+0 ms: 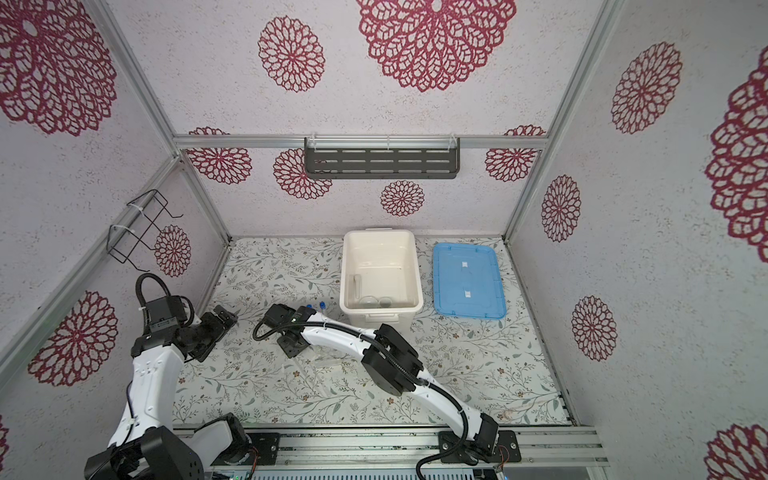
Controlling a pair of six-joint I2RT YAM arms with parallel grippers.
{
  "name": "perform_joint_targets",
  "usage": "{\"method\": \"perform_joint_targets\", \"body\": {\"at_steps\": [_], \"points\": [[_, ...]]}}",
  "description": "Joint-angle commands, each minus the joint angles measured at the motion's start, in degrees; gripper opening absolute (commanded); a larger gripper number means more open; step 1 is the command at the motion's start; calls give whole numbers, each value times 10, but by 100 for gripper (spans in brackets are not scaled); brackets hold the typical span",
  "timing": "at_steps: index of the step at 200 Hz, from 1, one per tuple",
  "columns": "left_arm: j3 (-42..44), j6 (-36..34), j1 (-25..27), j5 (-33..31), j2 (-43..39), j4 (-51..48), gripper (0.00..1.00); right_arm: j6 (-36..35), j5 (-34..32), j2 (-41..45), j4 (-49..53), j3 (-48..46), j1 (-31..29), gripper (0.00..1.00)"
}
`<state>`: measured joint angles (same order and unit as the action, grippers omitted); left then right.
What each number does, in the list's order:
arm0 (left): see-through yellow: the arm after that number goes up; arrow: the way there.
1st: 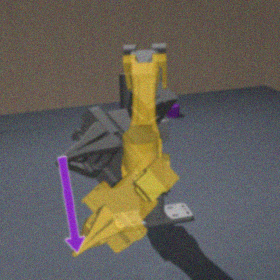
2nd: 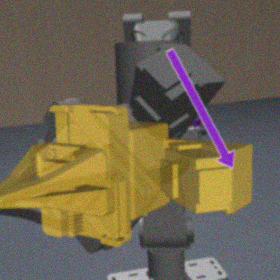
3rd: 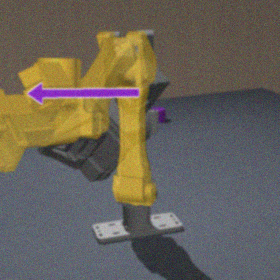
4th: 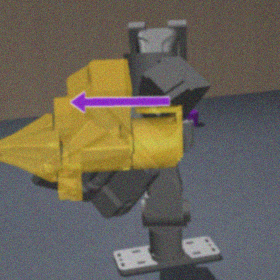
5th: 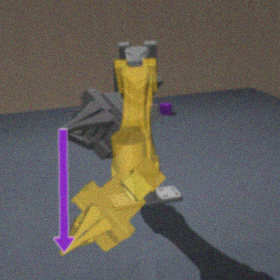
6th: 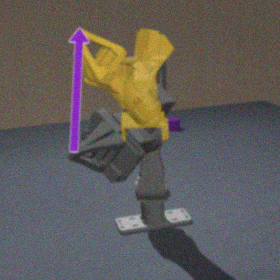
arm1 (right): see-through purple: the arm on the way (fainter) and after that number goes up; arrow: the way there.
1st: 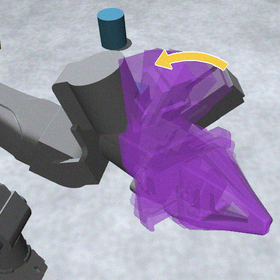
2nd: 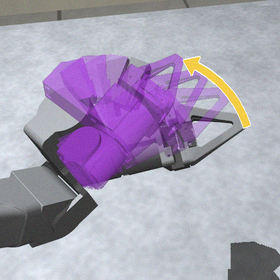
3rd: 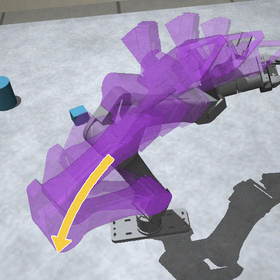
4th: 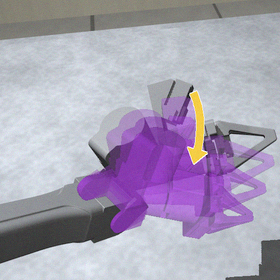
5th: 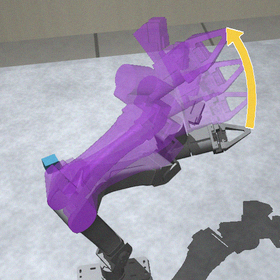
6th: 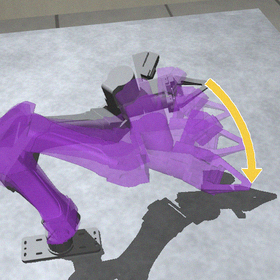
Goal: Organize the chemistry lab equipment
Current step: 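Swing the right gripper toward the clear blue-capped tubes on the table, then lower the right gripper and close it on a clear tube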
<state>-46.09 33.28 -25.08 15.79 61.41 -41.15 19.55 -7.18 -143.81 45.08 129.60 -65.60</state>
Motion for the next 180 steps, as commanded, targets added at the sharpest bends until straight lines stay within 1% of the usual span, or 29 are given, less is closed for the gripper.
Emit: {"method": "perform_joint_targets", "body": {"at_steps": [1,61,74,94,97,104,144,180], "points": [[4,7,-2,-3,-6,13,97,-5,-1,3,15,21,-4,39],[4,5,-2,-3,-8,11,98,-39,10,39,-19,16,-30,40],[4,12,-2,4,-6,11,97,-54,30,43,-25,15,-30,41],[3,33,-4,18,4,-1,97,-85,81,46,-43,-1,-30,44],[3,34,-4,21,6,-2,97,-88,86,45,-44,-2,-46,44],[3,37,-4,25,10,-4,97,-95,94,40,-42,-1,-50,45],[6,32,-8,20,10,-9,97,-108,65,10,-11,20,-54,45],[9,36,-8,21,2,-10,97,-116,65,4,-6,24,-55,46]]}}
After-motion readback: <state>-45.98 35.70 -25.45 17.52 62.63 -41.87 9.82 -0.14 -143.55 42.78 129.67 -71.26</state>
